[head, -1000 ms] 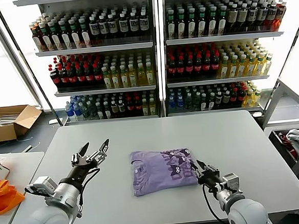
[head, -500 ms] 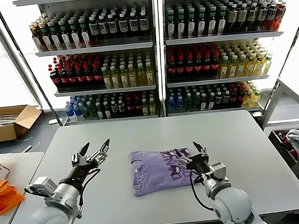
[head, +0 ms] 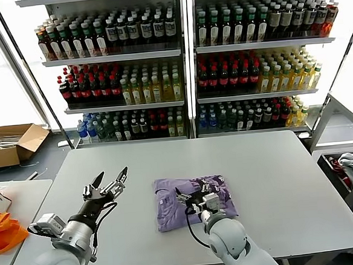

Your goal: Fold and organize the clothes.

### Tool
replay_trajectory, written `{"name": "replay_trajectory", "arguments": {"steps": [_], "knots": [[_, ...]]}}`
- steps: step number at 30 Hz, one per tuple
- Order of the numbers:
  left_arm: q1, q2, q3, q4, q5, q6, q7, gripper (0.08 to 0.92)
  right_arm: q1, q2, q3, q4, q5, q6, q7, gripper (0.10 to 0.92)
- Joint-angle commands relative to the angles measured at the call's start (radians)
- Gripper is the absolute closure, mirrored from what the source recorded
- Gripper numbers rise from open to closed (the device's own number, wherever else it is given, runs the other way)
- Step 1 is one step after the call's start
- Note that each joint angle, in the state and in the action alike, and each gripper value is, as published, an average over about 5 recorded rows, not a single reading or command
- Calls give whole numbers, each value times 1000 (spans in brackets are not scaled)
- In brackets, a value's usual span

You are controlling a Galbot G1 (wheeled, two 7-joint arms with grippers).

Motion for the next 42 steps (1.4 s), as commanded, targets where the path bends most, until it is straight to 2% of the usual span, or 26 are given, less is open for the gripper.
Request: {"name": "replay_trajectory", "arguments": {"steps": [1,5,10,13,17,29,35,42], "knots": [[4,0,3,4,1,1,0,177,4,22,-77,-46,23,-62,122,203],[1,-1,3,7,2,0,0,177,9,6,-59,-25,21,7,97,203],[-1,4,1,4,3,0,0,177,-25,-34,30,194,5,184,37,203],[1,4,1,3,8,-2,2,177,-65,-82,114,310,-17,232,1,203],[8,-4,0,-1,22,-5,7,177,-163,-147,249,385,-18,269,-49,203],[65,-15,-41,-18,79,-21,50,177,-557,-157,727,418,79,420,-277,203],[127,-41,-95,-46,98,-30,101,177,-684,-135,858,432,143,463,-307,203],[194,-60,-140,-73,114,-42,145,177,-707,-112,870,417,121,487,-304,203]]}}
